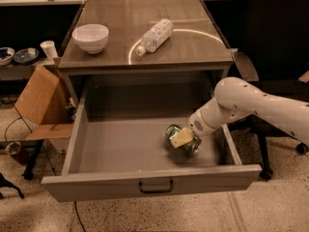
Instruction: Place green can into top drawer
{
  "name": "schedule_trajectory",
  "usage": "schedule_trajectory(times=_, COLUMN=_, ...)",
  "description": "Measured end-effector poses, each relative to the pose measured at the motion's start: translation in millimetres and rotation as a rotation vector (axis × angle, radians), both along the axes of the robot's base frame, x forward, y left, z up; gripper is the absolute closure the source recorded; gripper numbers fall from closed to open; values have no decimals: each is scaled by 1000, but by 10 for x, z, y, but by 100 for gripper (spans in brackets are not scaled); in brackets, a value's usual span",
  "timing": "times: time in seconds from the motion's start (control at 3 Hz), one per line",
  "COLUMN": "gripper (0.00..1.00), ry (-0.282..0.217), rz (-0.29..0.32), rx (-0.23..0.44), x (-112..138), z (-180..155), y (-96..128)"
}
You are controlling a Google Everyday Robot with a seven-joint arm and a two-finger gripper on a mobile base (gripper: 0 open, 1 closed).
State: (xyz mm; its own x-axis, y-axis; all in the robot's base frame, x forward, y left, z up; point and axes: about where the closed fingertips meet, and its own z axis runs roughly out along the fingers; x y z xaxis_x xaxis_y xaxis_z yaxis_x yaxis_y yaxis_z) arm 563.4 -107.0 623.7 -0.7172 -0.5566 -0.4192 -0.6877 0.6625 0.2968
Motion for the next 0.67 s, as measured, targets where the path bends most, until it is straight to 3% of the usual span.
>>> schedule_trajectory(times=0.33, gripper=0, ry=0, rz=0, rx=0, x=-1, z=-2, y=2)
schedule_trajectory(times=0.67, gripper=0, ry=0, rz=0, rx=0, x=-1, z=-2, y=2)
